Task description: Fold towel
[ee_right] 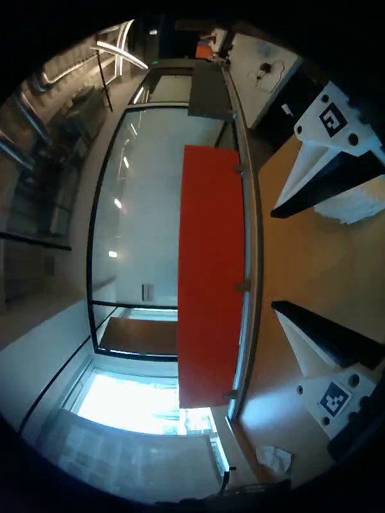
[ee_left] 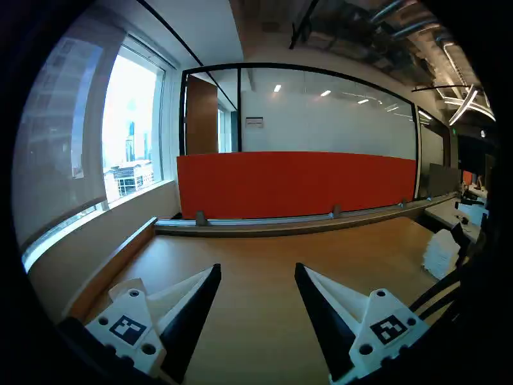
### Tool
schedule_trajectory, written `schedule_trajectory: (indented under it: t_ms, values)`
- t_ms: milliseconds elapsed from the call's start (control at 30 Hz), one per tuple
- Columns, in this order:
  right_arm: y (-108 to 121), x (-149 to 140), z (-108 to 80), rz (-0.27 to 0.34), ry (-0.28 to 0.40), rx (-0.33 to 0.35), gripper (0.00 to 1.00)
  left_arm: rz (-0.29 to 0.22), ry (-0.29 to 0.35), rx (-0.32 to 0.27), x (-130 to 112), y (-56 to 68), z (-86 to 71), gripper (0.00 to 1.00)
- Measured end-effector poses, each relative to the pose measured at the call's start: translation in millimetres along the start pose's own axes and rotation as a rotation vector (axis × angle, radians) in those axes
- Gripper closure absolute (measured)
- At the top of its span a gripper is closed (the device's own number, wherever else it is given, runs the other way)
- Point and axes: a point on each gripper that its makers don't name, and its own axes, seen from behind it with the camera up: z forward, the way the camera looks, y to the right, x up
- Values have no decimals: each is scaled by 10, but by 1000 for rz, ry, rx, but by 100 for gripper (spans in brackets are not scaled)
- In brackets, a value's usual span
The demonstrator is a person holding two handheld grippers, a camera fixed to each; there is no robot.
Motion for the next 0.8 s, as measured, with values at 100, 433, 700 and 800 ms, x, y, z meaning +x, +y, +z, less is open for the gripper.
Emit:
schedule_trajectory:
  t_ms: [100,433,700,800]
  values:
    - [-63,28,29,2,12,5,0,-7,12,-5,19,15,10,15]
    - [-255,34,48,-18,57,4,0,-36,47,-10,-139,40,89,15]
    - [-425,-9,-12,-69,81,14,0,-41,62,-17,-347,63,146,15]
    - [-440,-78,-16,-81,77,3,0,-31,75,-16,-402,69,163,15]
